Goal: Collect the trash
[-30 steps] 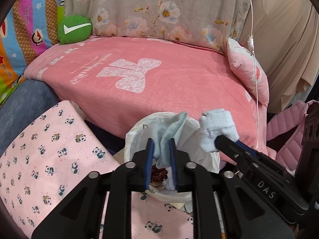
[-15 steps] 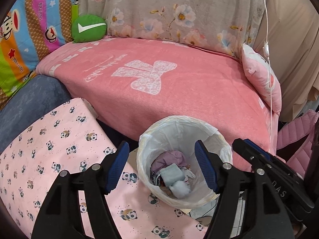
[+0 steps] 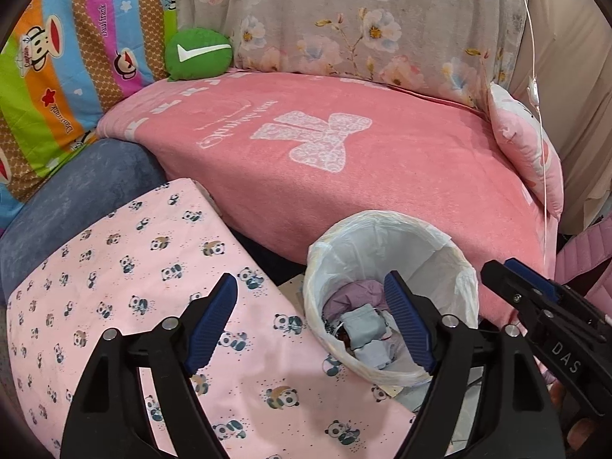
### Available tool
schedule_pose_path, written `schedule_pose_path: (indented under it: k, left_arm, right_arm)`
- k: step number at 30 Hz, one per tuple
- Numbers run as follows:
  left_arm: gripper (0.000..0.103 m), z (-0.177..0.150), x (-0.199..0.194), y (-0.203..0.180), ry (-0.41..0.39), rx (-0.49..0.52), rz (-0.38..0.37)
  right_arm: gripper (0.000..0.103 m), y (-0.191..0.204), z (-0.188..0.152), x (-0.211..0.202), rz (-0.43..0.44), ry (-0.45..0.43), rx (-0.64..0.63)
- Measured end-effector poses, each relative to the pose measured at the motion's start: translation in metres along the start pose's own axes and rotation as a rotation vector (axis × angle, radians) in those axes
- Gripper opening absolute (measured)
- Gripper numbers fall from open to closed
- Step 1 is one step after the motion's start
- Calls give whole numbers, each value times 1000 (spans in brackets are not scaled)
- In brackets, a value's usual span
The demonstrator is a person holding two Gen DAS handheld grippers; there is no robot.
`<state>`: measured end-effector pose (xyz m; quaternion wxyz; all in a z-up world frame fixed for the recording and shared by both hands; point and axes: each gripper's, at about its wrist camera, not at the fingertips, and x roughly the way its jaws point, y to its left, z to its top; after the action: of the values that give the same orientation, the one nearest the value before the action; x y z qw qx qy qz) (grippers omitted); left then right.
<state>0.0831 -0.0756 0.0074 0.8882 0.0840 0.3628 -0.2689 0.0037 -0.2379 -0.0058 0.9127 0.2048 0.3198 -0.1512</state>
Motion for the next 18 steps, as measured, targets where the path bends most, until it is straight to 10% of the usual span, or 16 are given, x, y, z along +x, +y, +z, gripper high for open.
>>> schedule_pose_path:
  k: [18]
  left_arm:
    - [93, -24, -15, 10, -22, 13, 103]
  right_arm:
    - [75, 25, -23, -24, -157, -20, -140]
